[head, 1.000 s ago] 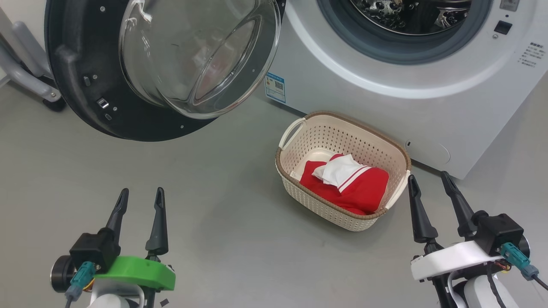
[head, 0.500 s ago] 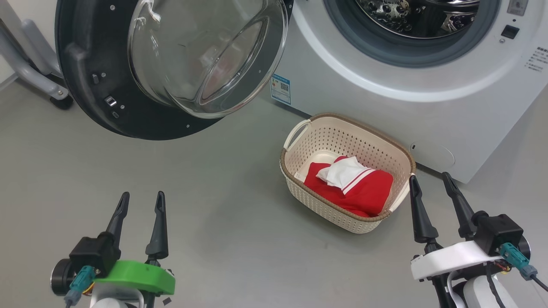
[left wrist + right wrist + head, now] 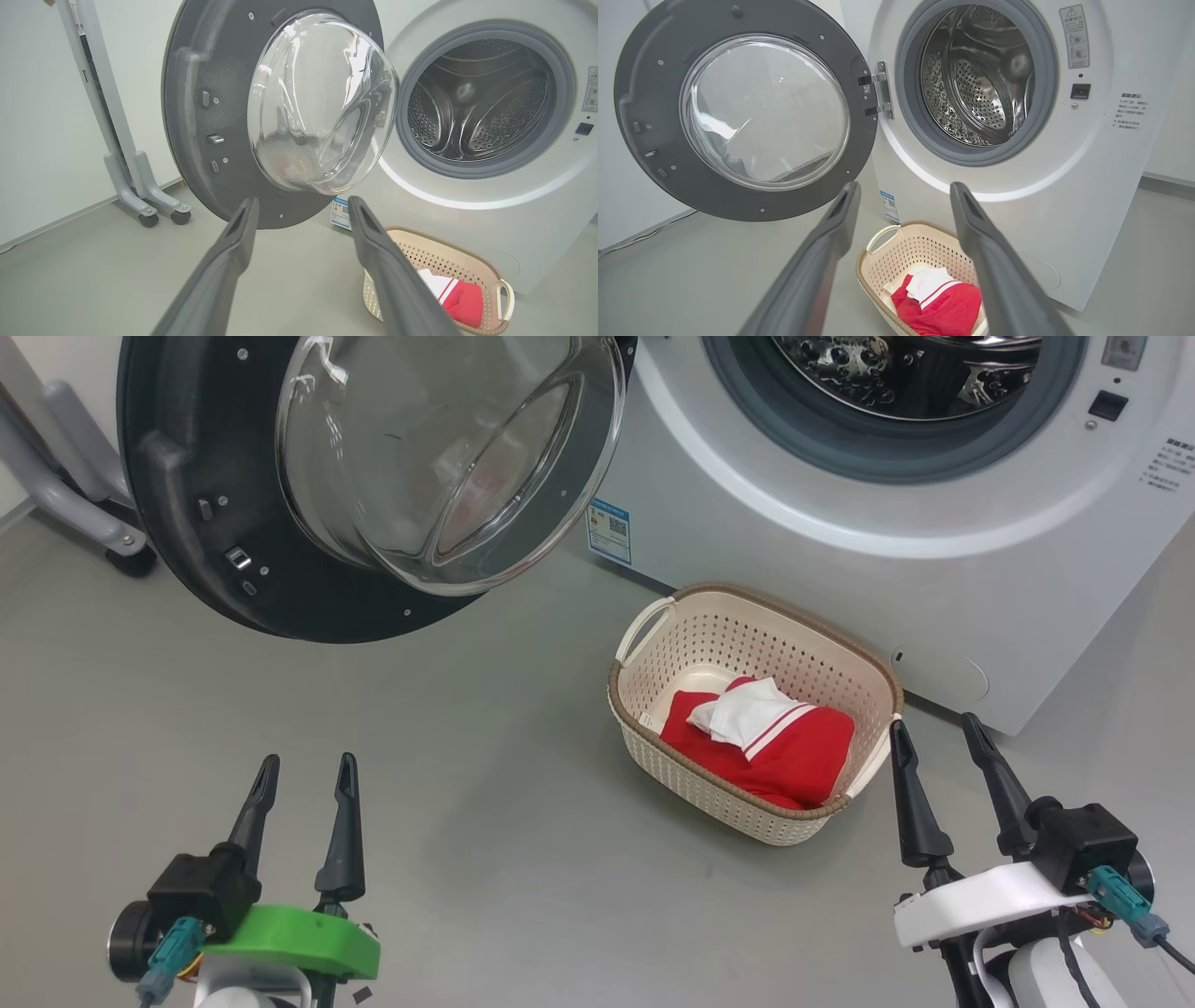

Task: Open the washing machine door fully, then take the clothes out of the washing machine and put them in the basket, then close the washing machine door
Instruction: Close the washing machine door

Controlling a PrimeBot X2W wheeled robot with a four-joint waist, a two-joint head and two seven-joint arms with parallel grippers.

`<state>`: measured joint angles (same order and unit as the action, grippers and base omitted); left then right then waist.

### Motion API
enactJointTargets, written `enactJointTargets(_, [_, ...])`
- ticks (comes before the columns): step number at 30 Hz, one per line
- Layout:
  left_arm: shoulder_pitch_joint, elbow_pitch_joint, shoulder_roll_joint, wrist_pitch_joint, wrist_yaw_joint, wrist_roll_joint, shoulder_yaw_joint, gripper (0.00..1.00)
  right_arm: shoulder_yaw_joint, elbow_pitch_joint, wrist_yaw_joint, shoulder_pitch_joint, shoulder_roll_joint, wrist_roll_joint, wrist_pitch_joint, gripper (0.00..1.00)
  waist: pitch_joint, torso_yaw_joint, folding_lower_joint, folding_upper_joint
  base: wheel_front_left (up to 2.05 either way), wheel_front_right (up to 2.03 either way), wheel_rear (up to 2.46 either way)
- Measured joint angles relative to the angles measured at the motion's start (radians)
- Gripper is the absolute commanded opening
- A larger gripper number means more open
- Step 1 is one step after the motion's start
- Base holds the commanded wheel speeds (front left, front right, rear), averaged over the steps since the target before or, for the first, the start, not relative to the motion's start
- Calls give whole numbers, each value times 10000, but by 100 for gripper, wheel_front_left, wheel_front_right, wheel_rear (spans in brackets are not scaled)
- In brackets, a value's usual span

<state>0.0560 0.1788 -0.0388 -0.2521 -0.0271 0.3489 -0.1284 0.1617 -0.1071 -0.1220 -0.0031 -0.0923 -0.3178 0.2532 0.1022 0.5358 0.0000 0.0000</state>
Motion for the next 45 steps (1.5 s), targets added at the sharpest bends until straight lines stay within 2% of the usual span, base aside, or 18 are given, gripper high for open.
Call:
enactJointTargets(18, [-4, -82, 0, 0, 31, -19, 201, 100, 13, -6, 0, -7, 19, 0, 0, 100, -23, -95, 0, 0, 0, 0, 0])
enactJointTargets(19, [-7, -100, 0, 2, 31, -21, 259, 68, 33, -6, 0, -10, 19, 2, 0, 100, -19, -107, 0, 0, 0, 0, 0])
enactJointTargets(20, [-18, -138, 0, 0, 40, -56, 326, 0, 81, -6, 0, -24, 19, 0, 0, 100, -9, -126, 0, 0, 0, 0, 0])
enactJointTargets(27, [-56, -502, -12, 0, 44, -121, 767, 0, 192, -2, 0, -109, 31, 6, 0, 100, 190, -337, 0, 0, 0, 0, 0])
enactJointTargets(31, [-12, -802, -224, 0, 44, -142, 1145, 0, 249, 0, 0, -126, -25, 31, -2, 100, 331, -461, 0, 0, 0, 0, 0])
enactJointTargets(38, [684, -1567, -1465, -2, 44, -209, 2313, 0, 324, 113, 0, -316, -159, 86, -29, 100, 739, -863, 0, 0, 0, 0, 0])
enactJointTargets(45, [1933, -2165, -3173, -17, 98, -140, 3958, 0, 433, 347, 0, -571, -376, 201, -192, 100, 1275, -1319, 0, 0, 0, 0, 0])
